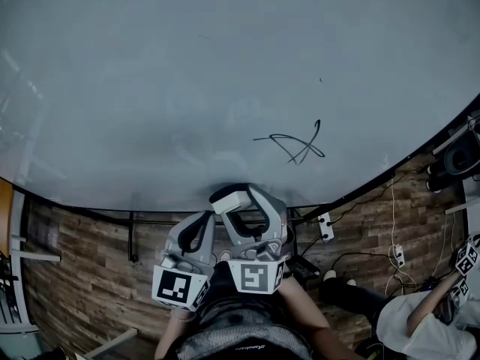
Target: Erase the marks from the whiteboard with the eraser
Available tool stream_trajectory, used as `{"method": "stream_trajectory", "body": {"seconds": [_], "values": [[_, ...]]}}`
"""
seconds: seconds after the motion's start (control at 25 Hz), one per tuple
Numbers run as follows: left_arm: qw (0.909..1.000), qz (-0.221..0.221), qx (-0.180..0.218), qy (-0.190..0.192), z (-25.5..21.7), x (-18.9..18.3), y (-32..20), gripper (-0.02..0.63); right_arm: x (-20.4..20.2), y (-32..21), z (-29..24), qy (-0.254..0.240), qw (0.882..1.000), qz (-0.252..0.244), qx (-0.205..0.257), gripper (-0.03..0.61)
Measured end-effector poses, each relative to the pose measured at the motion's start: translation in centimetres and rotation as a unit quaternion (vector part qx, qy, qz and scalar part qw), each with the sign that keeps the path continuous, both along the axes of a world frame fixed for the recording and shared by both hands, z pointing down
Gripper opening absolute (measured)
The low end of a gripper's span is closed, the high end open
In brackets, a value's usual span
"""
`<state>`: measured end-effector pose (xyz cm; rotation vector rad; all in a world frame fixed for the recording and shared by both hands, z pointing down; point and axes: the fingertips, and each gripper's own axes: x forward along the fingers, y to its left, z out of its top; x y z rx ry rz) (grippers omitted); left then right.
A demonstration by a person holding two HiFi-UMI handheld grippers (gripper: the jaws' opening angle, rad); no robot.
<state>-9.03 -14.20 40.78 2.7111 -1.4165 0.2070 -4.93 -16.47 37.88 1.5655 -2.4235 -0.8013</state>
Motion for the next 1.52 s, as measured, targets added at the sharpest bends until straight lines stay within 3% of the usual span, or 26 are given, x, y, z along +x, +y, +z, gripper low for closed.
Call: {"method": "stream_trajectory", "body": {"seconds": [0.4,0.48,0.6,0.72,0.92,1.16,1.32,1.52], "values": [[0.9998,0.012,0.009,0.012,-0.3,0.6,0.2,-0.002,1.4,0.8,-0.6,0.006,0.999,0.024,-0.028,0.262],[0.9998,0.014,0.009,0.012,-0.3,1.1,0.3,-0.002,2.4,1.0,-2.1,0.017,0.999,0.036,-0.014,0.261],[0.9997,0.019,0.01,0.013,-0.5,1.9,0.4,-0.002,3.7,1.5,-6.2,0.036,0.997,0.054,0.045,0.261],[0.9994,0.027,0.013,0.015,-0.7,2.5,0.4,-0.002,4.9,1.6,-10.8,0.017,0.994,0.061,0.085,0.261],[0.9986,0.045,0.013,0.023,-0.9,3.6,0.7,-0.002,6.7,0.6,-14.2,-0.025,0.995,0.064,0.077,0.26],[0.9972,0.067,0.02,0.026,-1.5,5.3,0.9,-0.002,8.1,0.8,-16.9,-0.017,0.992,0.078,0.098,0.261],[0.9959,0.083,0.017,0.032,-1.4,6.1,1.0,-0.002,8.6,0.7,-18.9,-0.036,0.99,0.081,0.112,0.261],[0.9952,0.086,-0.001,0.047,-1.1,7.7,1.0,-0.002,9.1,0.3,-17.9,-0.04,0.988,0.094,0.12,0.259]]}}
